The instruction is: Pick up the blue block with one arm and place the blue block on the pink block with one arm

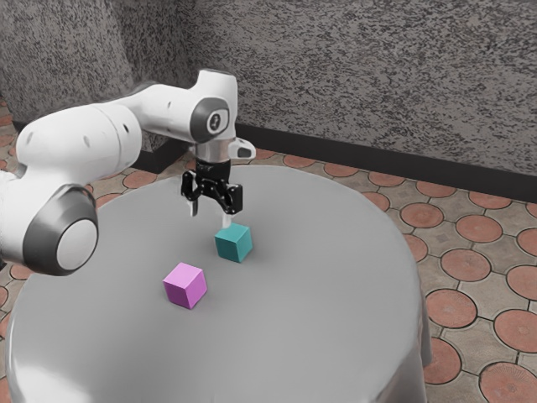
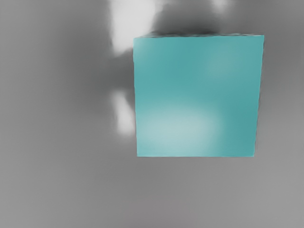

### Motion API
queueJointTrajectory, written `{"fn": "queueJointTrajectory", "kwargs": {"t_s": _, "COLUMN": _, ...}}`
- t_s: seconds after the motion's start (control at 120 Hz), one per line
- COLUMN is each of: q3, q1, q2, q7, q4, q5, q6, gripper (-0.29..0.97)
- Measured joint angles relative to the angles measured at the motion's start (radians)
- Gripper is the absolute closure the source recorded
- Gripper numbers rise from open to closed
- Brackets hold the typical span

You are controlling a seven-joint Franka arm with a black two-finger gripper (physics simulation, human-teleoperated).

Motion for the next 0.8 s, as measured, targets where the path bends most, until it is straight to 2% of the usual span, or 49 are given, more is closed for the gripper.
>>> {"fn": "queueJointTrajectory", "kwargs": {"t_s": 0.225, "q3": -0.015, "q1": 0.001, "q2": 0.070, "q7": 0.007, "q4": 0.065, "q5": -0.021, "q6": -0.009, "gripper": 0.00}}
{"fn": "queueJointTrajectory", "kwargs": {"t_s": 0.475, "q3": -0.010, "q1": 0.003, "q2": 0.091, "q7": 0.018, "q4": 0.054, "q5": -0.027, "q6": -0.008, "gripper": 0.00}}
{"fn": "queueJointTrajectory", "kwargs": {"t_s": 0.8, "q3": -0.013, "q1": 0.004, "q2": 0.124, "q7": 0.030, "q4": 0.119, "q5": -0.045, "q6": -0.024, "gripper": 0.00}}
